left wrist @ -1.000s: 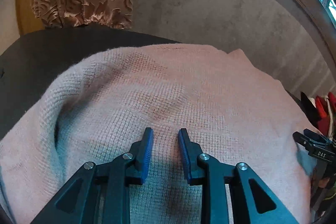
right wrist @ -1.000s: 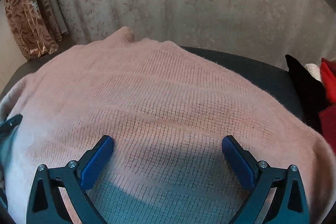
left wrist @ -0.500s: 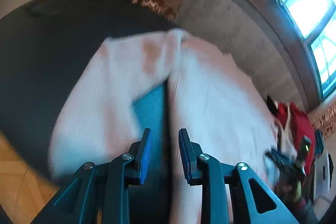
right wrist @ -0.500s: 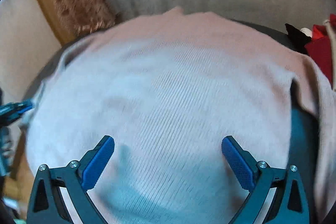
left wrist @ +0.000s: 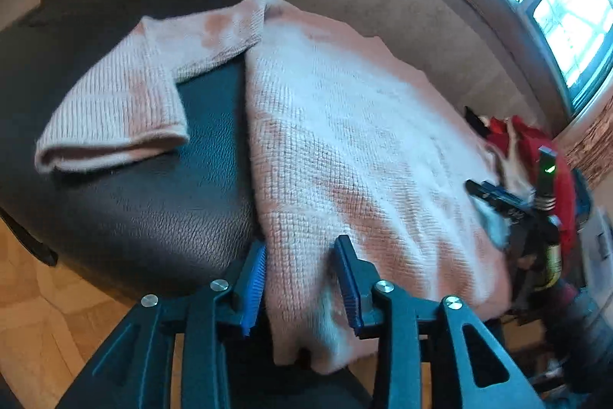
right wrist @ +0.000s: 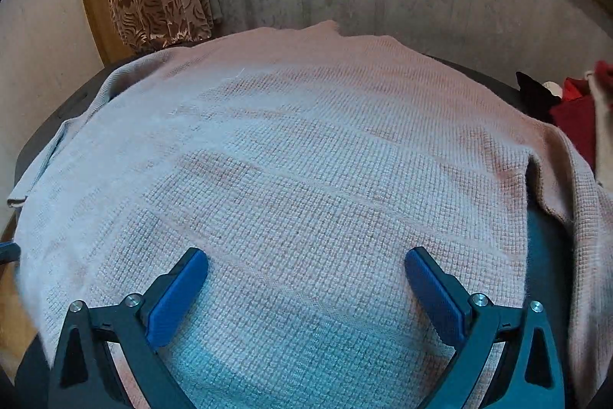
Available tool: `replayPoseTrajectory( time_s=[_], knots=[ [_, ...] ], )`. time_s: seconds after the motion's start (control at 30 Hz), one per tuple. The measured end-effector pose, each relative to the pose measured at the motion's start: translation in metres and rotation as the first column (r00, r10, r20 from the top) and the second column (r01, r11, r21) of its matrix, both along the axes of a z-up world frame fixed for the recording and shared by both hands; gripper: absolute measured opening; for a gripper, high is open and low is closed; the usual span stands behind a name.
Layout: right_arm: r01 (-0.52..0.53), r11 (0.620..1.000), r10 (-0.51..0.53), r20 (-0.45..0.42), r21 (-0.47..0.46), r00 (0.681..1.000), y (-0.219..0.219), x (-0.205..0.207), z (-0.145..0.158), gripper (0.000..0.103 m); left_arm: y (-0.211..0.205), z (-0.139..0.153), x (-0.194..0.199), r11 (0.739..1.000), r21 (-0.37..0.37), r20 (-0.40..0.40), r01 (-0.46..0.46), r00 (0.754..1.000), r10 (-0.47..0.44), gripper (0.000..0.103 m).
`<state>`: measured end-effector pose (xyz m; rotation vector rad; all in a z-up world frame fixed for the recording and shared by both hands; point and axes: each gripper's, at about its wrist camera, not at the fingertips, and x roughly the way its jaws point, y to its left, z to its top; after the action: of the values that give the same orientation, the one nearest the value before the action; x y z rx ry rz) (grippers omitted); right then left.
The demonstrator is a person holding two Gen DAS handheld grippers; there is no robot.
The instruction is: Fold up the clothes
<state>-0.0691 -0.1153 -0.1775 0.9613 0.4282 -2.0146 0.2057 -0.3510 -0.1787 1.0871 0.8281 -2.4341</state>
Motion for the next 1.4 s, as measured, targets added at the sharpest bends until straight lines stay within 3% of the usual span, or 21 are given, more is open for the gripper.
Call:
replayPoseTrajectory(
  time_s=[0.03, 0.07, 0.3, 0.43, 0.47, 0.57, 0.7, 0.83, 0.93, 1.0, 1.13, 1.23, 1.3, 1.4],
  knots=[
    [0.000, 1.000, 0.000, 0.001, -0.002, 1.000, 0.000, 0.000, 0.000, 0.103, 0.005, 0.003, -0.005, 0.999, -0.040, 0.031, 0.001, 1.000, 0.001, 0.027],
    [0.000, 1.000, 0.000, 0.002, -0.004, 1.000, 0.000, 0.000, 0.000, 0.103, 0.007, 0.006, -0.009, 0.998, -0.065, 0.054, 0.009, 0.999, -0.005, 0.012],
    [0.001, 1.000, -0.001, 0.003, -0.010, 1.000, -0.001, 0.001, 0.003, 0.103, -0.007, 0.045, 0.018, 0.996, -0.089, 0.054, -0.016, 0.998, 0.020, 0.008],
    [-0.001, 1.000, 0.001, 0.004, -0.011, 1.000, -0.002, -0.001, 0.005, 0.103, -0.013, 0.015, 0.018, 0.999, -0.051, 0.216, -0.019, 0.976, 0.029, 0.008],
    [-0.001, 1.000, 0.001, 0.004, -0.011, 1.000, -0.002, -0.001, 0.005, 0.103, -0.013, 0.012, 0.020, 0.999, -0.040, 0.222, -0.021, 0.975, 0.029, 0.008],
    [-0.001, 1.000, 0.001, 0.002, -0.009, 1.000, -0.001, 0.000, 0.006, 0.103, -0.015, 0.032, 0.029, 0.998, 0.006, 0.098, -0.057, 0.994, 0.057, 0.010],
    [-0.002, 1.000, 0.002, 0.007, -0.015, 1.000, -0.001, -0.001, 0.006, 0.103, -0.001, 0.064, 0.005, 0.996, -0.093, -0.016, -0.019, 1.000, 0.018, 0.019],
    [-0.004, 1.000, 0.004, 0.005, -0.012, 1.000, 0.001, 0.001, 0.007, 0.103, 0.016, 0.053, -0.051, 0.986, -0.157, 0.030, 0.062, 0.998, -0.058, 0.020],
    [-0.014, 1.000, 0.014, 0.004, -0.008, 1.000, 0.004, 0.001, 0.007, 0.103, 0.020, 0.023, -0.071, 0.986, -0.155, 0.186, 0.063, 0.982, -0.034, 0.020],
    [-0.034, 0.999, 0.034, 0.002, -0.010, 0.999, 0.009, 0.003, 0.006, 0.103, 0.025, 0.017, -0.060, 0.984, -0.171, 0.154, 0.039, 0.988, -0.012, 0.020],
    [-0.046, 0.997, 0.047, 0.028, -0.056, 0.998, 0.023, -0.001, 0.005, 0.103, 0.034, 0.018, -0.052, 0.980, -0.195, 0.164, 0.044, 0.986, -0.012, 0.020],
    [-0.044, 0.999, 0.044, 0.014, -0.033, 0.999, 0.020, -0.001, 0.003, 0.103, 0.036, 0.027, -0.065, 0.979, -0.199, 0.190, 0.052, 0.982, -0.014, 0.020],
    [-0.043, 0.999, 0.043, -0.004, -0.014, 0.999, 0.017, 0.001, 0.002, 0.103, 0.043, 0.039, -0.077, 0.977, -0.200, 0.146, 0.069, 0.988, -0.039, 0.020],
    [-0.045, 0.999, 0.044, -0.003, -0.010, 0.999, 0.016, 0.000, 0.002, 0.103, 0.060, 0.052, -0.106, 0.958, -0.261, 0.111, 0.118, 0.990, -0.092, 0.026]
  ],
)
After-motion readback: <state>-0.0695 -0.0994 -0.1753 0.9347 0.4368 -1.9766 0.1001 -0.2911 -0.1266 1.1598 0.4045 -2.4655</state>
